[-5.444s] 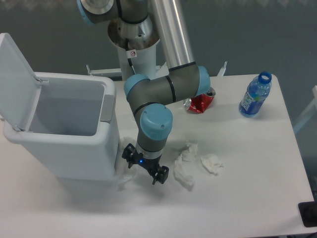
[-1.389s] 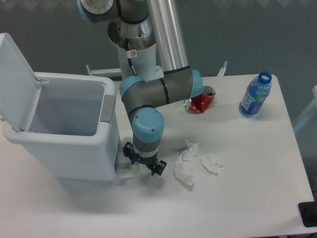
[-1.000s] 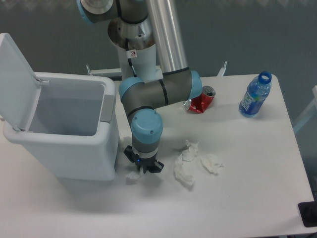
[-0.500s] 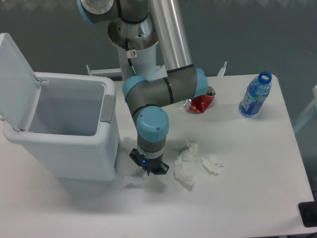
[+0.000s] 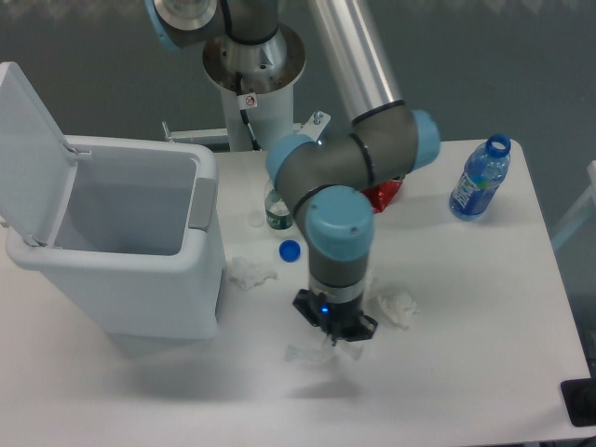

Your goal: Pick up the paper ball

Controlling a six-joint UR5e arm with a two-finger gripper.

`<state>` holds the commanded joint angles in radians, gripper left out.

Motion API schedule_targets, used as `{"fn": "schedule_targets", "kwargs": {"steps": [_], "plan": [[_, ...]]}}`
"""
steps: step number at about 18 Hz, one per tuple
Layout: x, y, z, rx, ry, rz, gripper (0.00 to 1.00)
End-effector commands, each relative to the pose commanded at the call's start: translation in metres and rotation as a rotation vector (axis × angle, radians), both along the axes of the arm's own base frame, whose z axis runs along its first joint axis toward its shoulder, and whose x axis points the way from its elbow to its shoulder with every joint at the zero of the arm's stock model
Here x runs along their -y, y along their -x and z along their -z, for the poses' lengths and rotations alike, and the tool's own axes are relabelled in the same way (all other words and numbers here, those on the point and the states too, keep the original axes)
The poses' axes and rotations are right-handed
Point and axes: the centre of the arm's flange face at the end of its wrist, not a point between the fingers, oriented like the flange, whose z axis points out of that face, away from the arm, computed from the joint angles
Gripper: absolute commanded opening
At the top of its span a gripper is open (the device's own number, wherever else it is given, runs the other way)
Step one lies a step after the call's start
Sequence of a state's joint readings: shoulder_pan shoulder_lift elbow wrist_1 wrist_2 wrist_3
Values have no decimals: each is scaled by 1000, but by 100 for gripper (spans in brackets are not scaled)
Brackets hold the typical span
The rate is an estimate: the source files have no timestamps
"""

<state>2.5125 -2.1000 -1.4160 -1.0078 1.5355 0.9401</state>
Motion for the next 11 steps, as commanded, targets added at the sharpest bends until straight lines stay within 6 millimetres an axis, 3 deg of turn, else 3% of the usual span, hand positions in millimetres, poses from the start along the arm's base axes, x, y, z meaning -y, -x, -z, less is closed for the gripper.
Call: {"fn": "schedule_targets", "kwargs": {"steps": [4, 11], "plan": [[19, 36, -34, -60, 11, 141, 0], [34, 54, -69, -71, 115, 246, 0]]}}
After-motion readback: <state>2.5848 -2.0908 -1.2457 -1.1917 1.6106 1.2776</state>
